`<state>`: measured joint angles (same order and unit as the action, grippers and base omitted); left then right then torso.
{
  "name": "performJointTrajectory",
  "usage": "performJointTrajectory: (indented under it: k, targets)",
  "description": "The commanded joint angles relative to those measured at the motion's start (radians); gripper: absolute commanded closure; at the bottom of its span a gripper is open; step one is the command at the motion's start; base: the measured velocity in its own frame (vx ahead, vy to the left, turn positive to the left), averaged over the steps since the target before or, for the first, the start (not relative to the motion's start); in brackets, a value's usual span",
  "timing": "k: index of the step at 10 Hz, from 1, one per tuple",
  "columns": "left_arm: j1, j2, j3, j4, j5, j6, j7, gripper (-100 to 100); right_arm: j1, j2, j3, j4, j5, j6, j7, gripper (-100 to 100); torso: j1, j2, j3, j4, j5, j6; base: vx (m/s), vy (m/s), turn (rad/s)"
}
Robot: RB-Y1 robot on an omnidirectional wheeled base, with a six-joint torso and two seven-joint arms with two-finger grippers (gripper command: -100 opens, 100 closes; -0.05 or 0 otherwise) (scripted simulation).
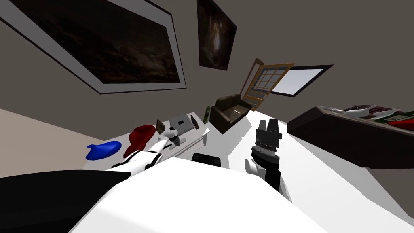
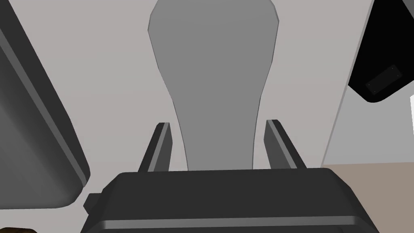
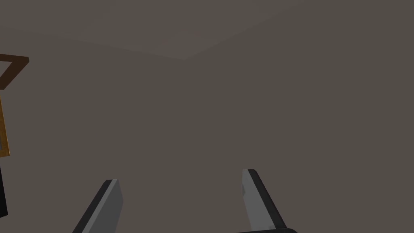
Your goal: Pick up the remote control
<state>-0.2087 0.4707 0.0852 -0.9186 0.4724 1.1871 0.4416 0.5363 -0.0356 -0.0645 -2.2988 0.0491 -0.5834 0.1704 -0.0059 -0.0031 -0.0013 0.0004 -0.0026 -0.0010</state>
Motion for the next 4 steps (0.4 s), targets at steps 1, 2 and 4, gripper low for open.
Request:
performJointTrajectory:
  k: [1,2,4]
  targets:
    - [0.004,0.013,0.015,-0.012,0.009,0.018,-0.034,100,0.000,0.000,0.000,0.000,0.000,0.000,0.000,0,0.000,0.000,0.000,0.000,0.000,0.000,0.049,-0.096,0.098]
    - [0.005,0.020,0.023,-0.014,0.013,0.024,-0.049,100,0.000,0.000,0.000,0.000,0.000,0.000,0.000,0,-0.001,0.000,0.000,0.000,0.000,0.000,0.044,-0.075,0.071]
    - [0.002,0.016,0.018,-0.008,0.010,0.020,-0.041,0,0.000,0.000,0.000,0.000,0.000,0.000,0.000,0,0.003,0.001,0.001,0.001,0.000,0.001,0.011,-0.018,0.007]
